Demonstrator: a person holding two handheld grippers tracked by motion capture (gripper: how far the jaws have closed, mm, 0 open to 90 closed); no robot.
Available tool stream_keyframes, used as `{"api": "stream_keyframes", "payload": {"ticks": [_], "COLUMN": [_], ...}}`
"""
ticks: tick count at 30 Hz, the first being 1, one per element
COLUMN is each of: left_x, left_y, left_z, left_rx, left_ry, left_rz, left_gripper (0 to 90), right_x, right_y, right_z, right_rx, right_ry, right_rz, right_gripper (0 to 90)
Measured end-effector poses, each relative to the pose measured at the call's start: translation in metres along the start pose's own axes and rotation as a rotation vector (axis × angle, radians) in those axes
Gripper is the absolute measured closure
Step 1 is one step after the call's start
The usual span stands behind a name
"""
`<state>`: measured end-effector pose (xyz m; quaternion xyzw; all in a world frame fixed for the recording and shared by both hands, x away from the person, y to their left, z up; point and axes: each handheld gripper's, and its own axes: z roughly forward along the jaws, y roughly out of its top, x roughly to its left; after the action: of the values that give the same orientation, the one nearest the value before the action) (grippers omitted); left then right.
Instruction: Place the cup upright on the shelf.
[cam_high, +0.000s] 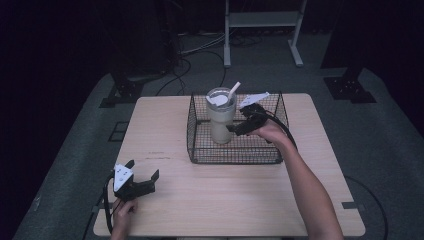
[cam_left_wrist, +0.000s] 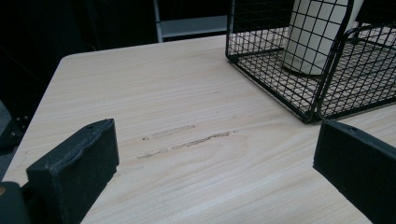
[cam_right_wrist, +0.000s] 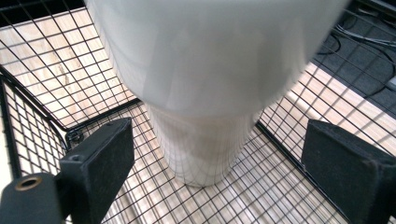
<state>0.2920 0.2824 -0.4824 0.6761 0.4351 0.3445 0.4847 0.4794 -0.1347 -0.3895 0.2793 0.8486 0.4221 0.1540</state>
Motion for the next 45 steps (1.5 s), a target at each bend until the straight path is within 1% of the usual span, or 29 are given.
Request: {"api": "stream_keyframes", "payload": {"ticks": [1,2,10,12,14,15,17,23,25,30,33,40,45], "left_x": [0.0,0.0,0.0,0.0,0.0,0.0,0.0,0.0,0.0,-0.001,-0.001,-0.001,-0.001], "left_y": [0.0,0.0,0.0,0.0,0.0,0.0,0.0,0.0,0.0,0.0,0.0,0.0,0.0], "left_z": [0.0,0.0,0.0,0.0,0.0,0.0,0.0,0.0,0.0,0.0,0.0,0.0,0.0], "left_rx": [0.0,0.0,-0.001,-0.001,-0.001,-0.001,-0.001,-0.001,0.0,0.0,0.0,0.001,0.001], "left_ry": [0.001,0.001,0.001,0.001,0.001,0.0,0.0,0.0,0.001,0.001,0.0,0.002,0.002], "left_rz": [0.0,0.001,0.001,0.002,0.002,0.003,0.002,0.002,0.003,0.003,0.003,0.004,0.005], "left_gripper": [0.0,0.0,0.0,0.0,0.0,0.0,0.0,0.0,0.0,0.0,0.0,0.0,0.0], "right_x": [0.001,0.002,0.003,0.004,0.004,0.004,0.003,0.0,0.001,0.002,0.002,0.001,0.002], "right_y": [0.0,0.0,0.0,0.0,-0.001,-0.001,-0.001,-0.002,-0.002,-0.004,-0.007,-0.013,-0.017], "right_z": [-0.002,-0.005,-0.021,-0.023,-0.027,-0.029,-0.033,-0.044,-0.047,-0.054,-0.059,-0.068,-0.077], "right_rx": [0.003,0.013,0.005,0.016,0.026,0.025,0.02,0.014,0.004,0.0,-0.008,-0.013,-0.022], "right_ry": [0.001,-0.01,-0.026,-0.032,-0.052,-0.06,-0.072,-0.091,-0.092,-0.096,-0.093,-0.099,-0.102], "right_rz": [-0.001,-0.008,0.014,0.011,0.009,0.01,0.028,0.039,0.039,0.036,0.048,0.052,0.055], "right_gripper": [9.0,9.0,9.0,9.0,9.0,9.0,9.0,9.0,9.0,9.0,9.0,9.0,9.0]}}
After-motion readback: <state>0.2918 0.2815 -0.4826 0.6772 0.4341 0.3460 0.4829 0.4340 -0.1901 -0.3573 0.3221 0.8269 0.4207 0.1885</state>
